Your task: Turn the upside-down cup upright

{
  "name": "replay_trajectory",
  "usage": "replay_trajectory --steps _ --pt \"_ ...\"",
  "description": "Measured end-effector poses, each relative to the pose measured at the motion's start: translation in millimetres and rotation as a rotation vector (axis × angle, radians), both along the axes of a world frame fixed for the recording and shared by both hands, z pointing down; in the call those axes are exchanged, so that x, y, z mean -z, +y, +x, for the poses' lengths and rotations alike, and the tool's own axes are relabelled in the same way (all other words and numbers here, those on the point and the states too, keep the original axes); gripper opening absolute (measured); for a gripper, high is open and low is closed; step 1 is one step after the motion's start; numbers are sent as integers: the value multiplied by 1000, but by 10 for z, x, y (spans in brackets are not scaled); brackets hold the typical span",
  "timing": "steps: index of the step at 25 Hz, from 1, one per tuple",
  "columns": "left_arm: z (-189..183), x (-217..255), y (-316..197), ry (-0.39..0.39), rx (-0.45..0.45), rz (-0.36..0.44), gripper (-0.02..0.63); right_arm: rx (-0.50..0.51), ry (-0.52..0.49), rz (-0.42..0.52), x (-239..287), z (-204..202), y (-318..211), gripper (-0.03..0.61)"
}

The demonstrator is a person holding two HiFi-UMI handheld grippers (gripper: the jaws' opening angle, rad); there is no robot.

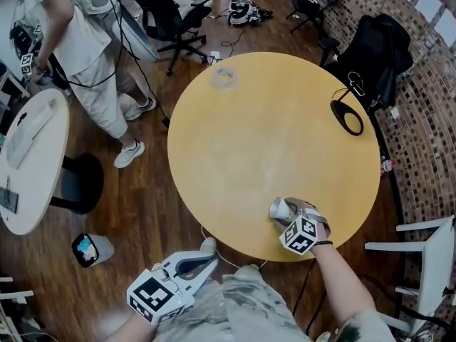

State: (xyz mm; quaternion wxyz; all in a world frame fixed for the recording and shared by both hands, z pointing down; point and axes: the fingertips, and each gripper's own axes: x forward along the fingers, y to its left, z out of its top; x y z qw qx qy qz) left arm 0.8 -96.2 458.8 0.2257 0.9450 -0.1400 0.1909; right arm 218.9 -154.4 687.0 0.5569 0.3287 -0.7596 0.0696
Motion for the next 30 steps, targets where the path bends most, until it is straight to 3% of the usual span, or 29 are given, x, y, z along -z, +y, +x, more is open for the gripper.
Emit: replay_trajectory --steps 6,12,19,22,24,30 --pt "-22 0 22 -8 -6 -7 6 -12 -20 2 31 -38 -22 303" --pt "35 -19 43 -11 -1 -14 6 -84 -82 12 53 76 2 348" --pt "156 30 119 -19 -13 -1 6 -98 -109 -67 -96 312 293 348" --pt "180 17 158 -24 -10 -1 6 -91 -113 -82 -131 336 332 285" --pt "168 15 150 -29 0 -1 7 -95 -121 -78 -101 328 335 282" --pt "182 28 79 2 -16 5 6 -77 -19 -82 75 398 317 279"
